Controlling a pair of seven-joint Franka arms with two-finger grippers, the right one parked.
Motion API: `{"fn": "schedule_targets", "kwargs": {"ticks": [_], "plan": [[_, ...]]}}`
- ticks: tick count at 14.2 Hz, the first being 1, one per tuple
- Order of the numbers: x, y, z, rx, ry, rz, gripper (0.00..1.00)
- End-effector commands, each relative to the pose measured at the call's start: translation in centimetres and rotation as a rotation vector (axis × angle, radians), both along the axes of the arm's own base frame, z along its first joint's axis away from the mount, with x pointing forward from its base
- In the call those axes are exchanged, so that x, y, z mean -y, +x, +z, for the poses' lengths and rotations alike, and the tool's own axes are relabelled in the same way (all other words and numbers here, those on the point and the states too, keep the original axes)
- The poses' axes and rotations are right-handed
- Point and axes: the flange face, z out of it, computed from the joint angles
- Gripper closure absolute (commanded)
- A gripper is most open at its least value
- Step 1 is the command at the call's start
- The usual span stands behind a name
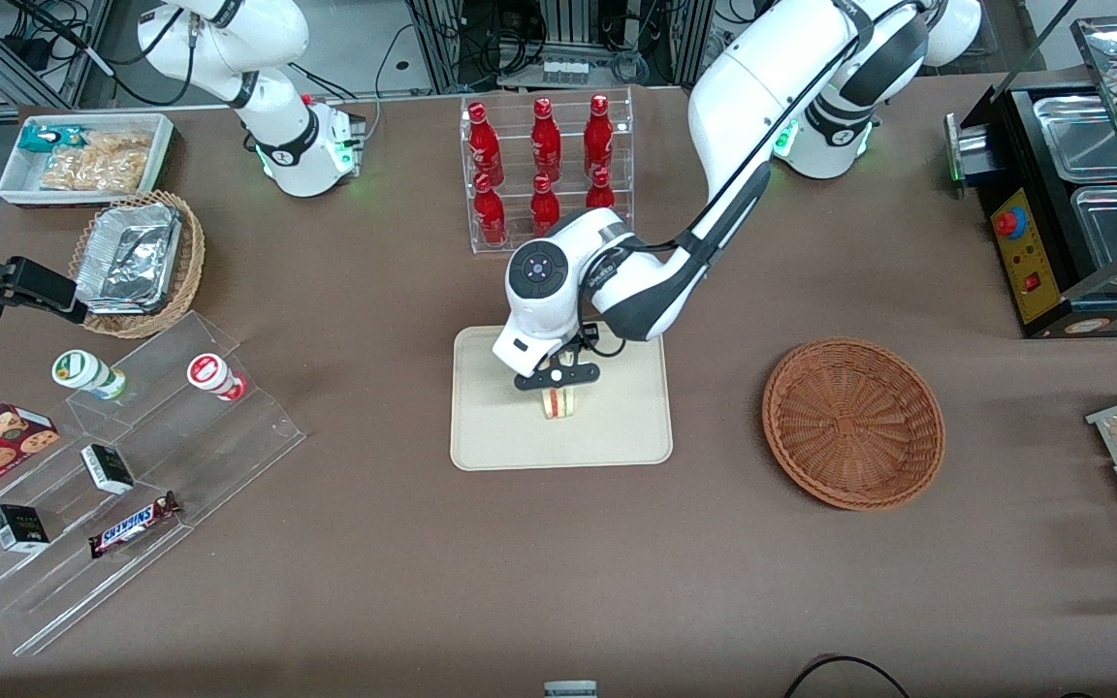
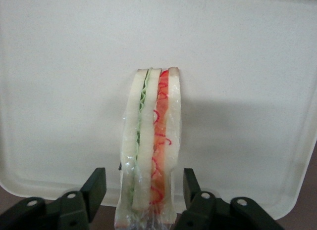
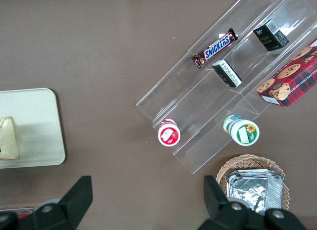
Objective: Place sandwich from basket to tray
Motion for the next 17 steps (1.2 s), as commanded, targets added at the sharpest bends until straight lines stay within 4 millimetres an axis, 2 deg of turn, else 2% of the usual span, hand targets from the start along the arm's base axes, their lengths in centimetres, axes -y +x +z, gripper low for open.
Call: {"fn": "schedule_targets", "kwargs": {"ticks": [1, 4, 7, 8, 9, 11, 12, 16, 17], "plan": [[-1.7, 1.7, 4.8, 0.043, 0.030, -0.012, 0.00], [-7.8, 4.1, 12.4, 0.008, 0.093, -0.070, 0.00], [-15.7, 5.5, 19.0, -0.090, 0.145, -0.129, 0.00], [-18.7, 5.7, 21.4, -0.120, 0.150, -0.155, 0.00], [-23.3, 6.6, 23.7, -0.166, 0.147, -0.182, 0.00], [-30.6, 7.4, 27.4, -0.223, 0.091, -0.172, 0.00], [-33.8, 7.7, 28.7, -0.231, 0.090, -0.138, 0.00], [-41.8, 6.5, 32.1, -0.214, 0.135, -0.008, 0.00], [-43.0, 5.9, 32.8, -0.202, 0.154, 0.014, 0.00]]}}
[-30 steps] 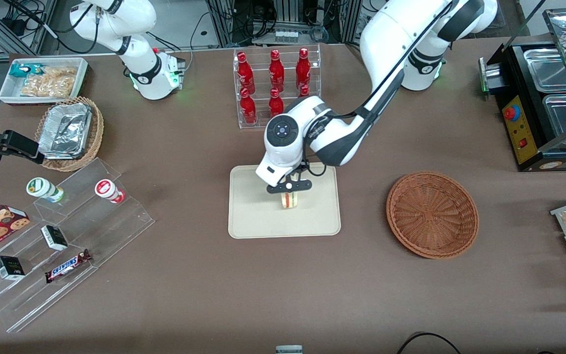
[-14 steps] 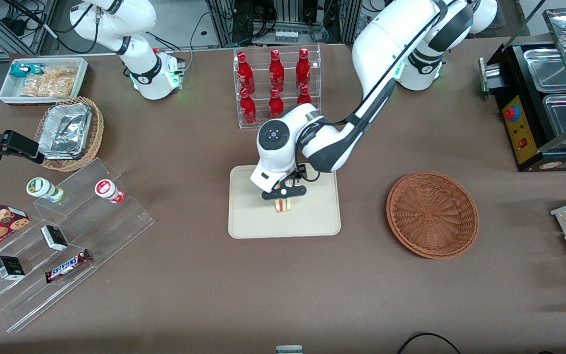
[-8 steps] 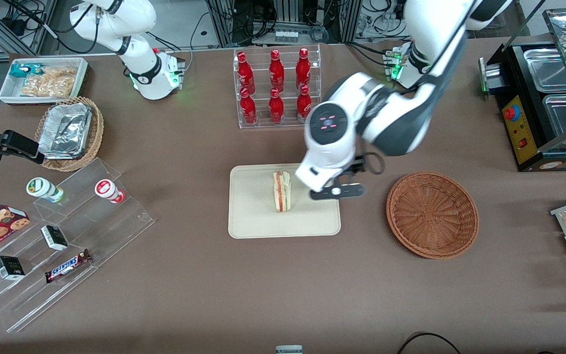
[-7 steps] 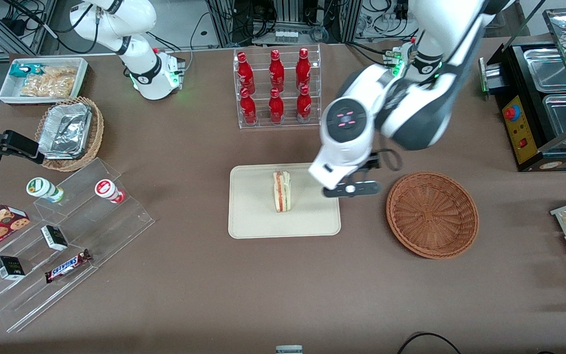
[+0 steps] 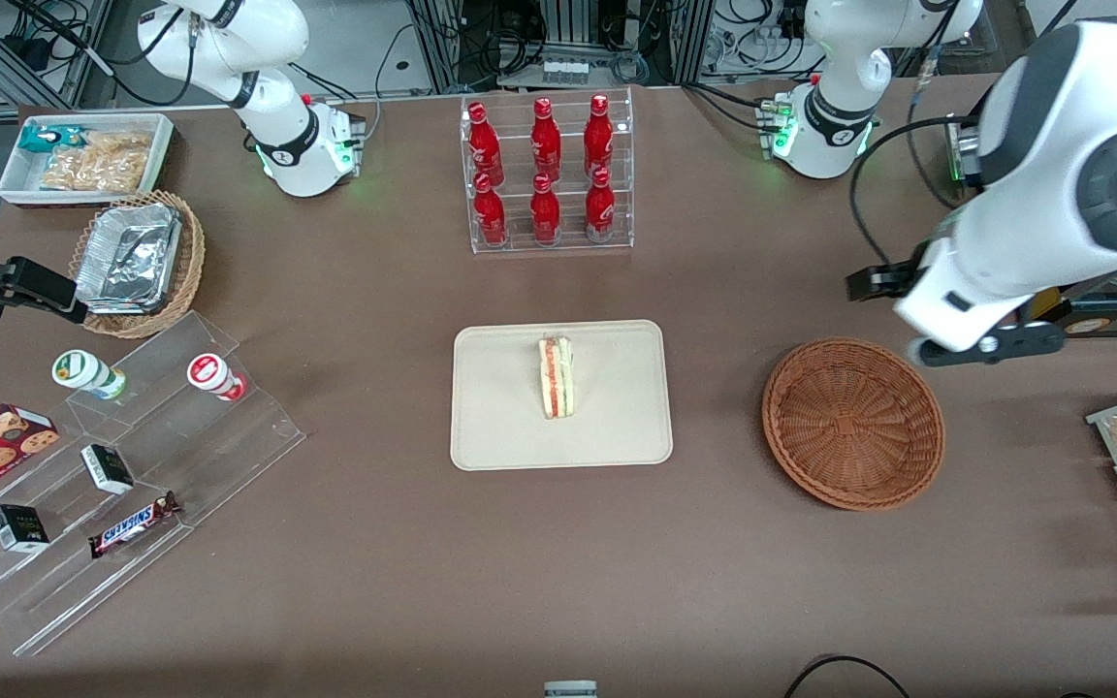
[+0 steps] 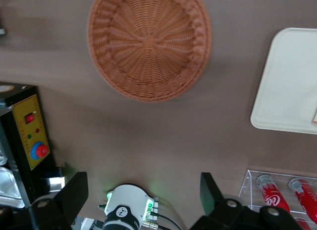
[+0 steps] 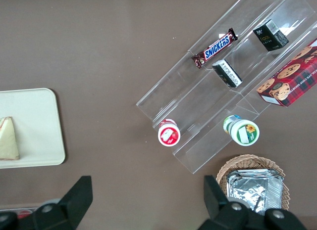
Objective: Place sandwich from basket to tray
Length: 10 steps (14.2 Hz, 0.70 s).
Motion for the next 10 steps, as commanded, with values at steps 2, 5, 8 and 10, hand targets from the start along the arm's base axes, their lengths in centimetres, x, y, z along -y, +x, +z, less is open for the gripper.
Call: {"fn": "schedule_targets", "kwargs": {"ticks": [2, 5, 8, 10], "plan": [[-4.0, -2.9, 2.1, 0.028, 0.056, 0.068, 0.00], [-6.1, -3.6, 3.2, 0.038, 0.049, 0.063, 0.00], [-6.1, -5.2, 2.0, 0.058, 0.067, 0.065, 0.00], [-5.9, -5.8, 1.9, 0.041, 0.067, 0.059, 0.00]]}}
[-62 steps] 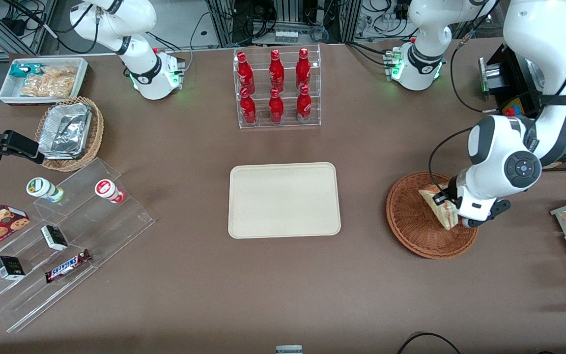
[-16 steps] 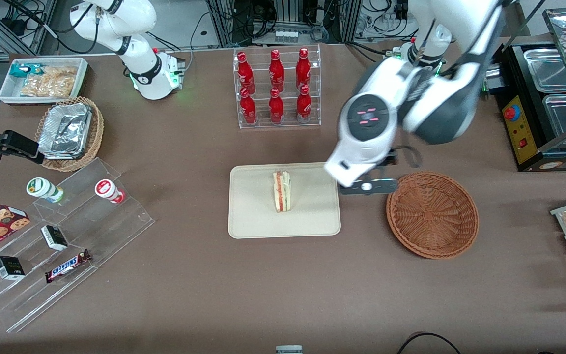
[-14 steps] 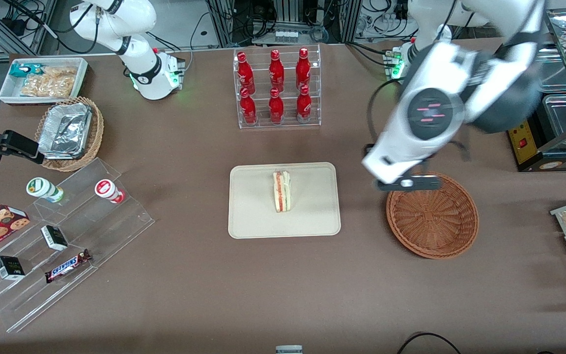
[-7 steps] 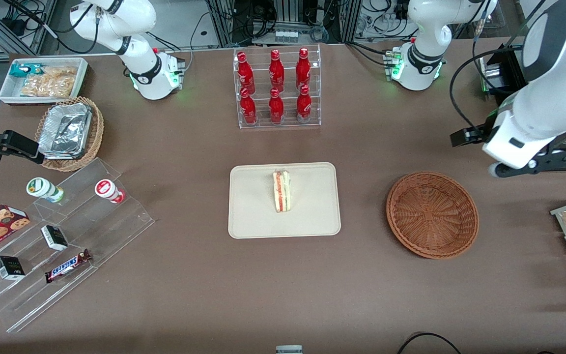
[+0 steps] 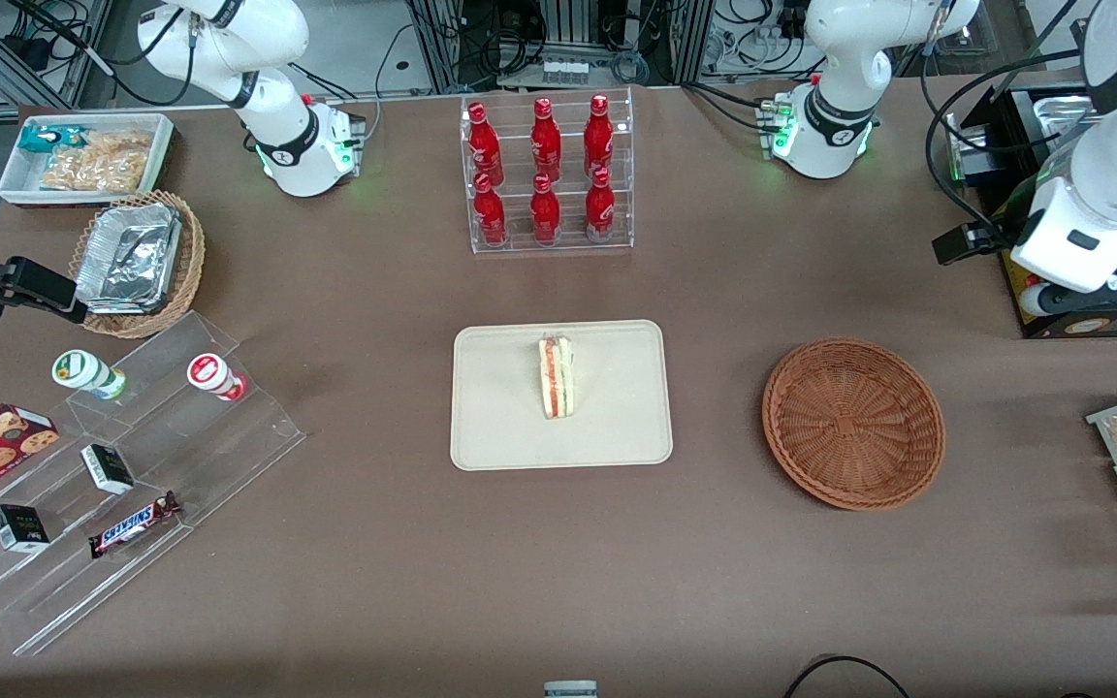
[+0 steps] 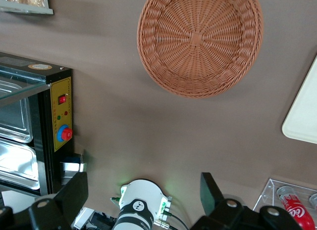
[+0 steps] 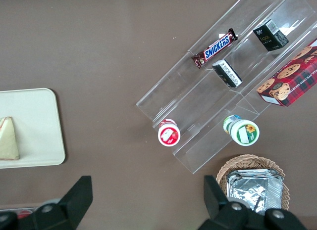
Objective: Place sandwich from basket to tray
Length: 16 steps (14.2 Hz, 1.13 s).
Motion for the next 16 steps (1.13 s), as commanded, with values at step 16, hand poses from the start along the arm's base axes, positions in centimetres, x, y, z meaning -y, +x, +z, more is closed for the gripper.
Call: {"fn": "schedule_targets", "kwargs": {"ticks": [16], "plan": [[0.9, -0.5, 1.7, 0.051, -0.090, -0.020, 0.00]]}}
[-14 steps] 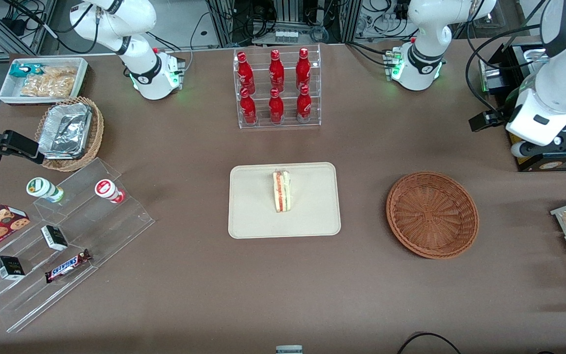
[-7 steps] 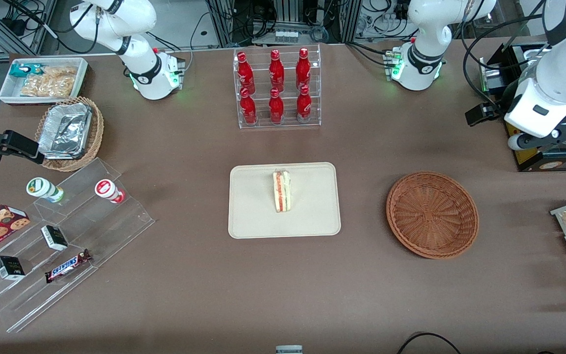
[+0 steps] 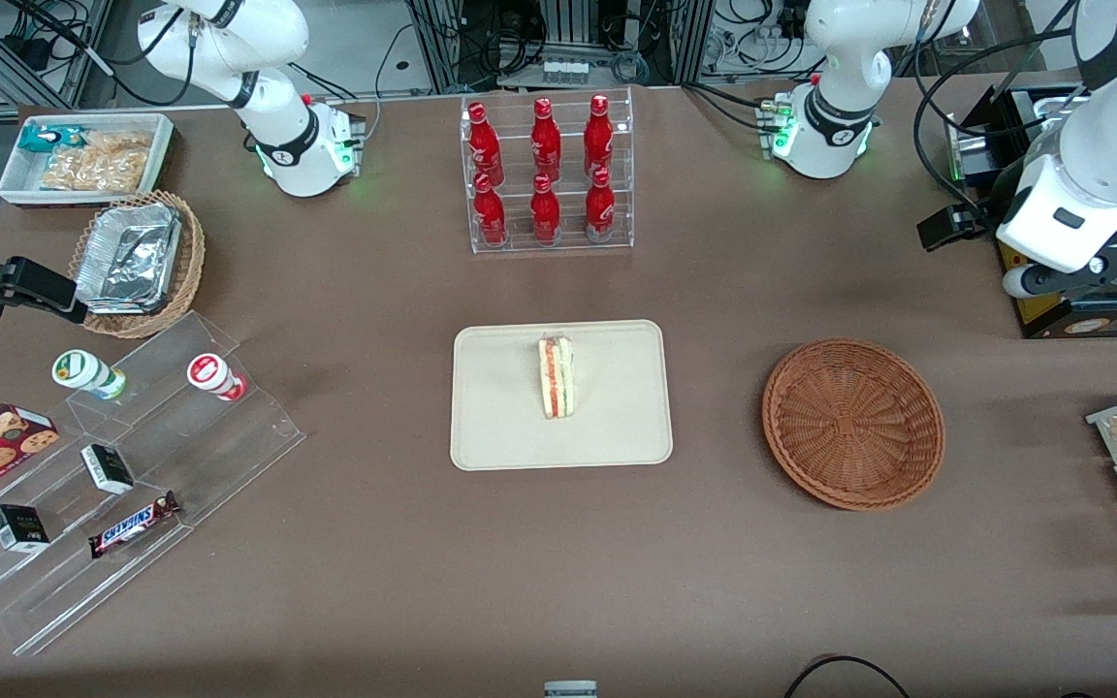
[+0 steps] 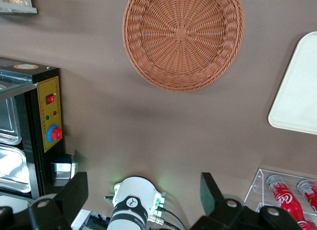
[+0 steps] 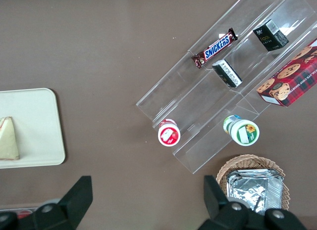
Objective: Place sandwich from basket to tray
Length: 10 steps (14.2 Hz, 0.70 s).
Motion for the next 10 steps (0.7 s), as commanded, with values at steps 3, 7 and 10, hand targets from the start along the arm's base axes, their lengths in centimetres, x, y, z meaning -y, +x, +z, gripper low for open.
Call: {"fn": "schedule_targets", "kwargs": {"ticks": [3, 7, 10], "plan": [[0.5, 0.7, 0.2, 0.076, -0.072, 0.001, 0.00], [0.7, 1.1, 0.1, 0.100, -0.098, 0.006, 0.00], [-0.5, 1.5, -0.1, 0.104, -0.101, 0.028, 0.00]]}}
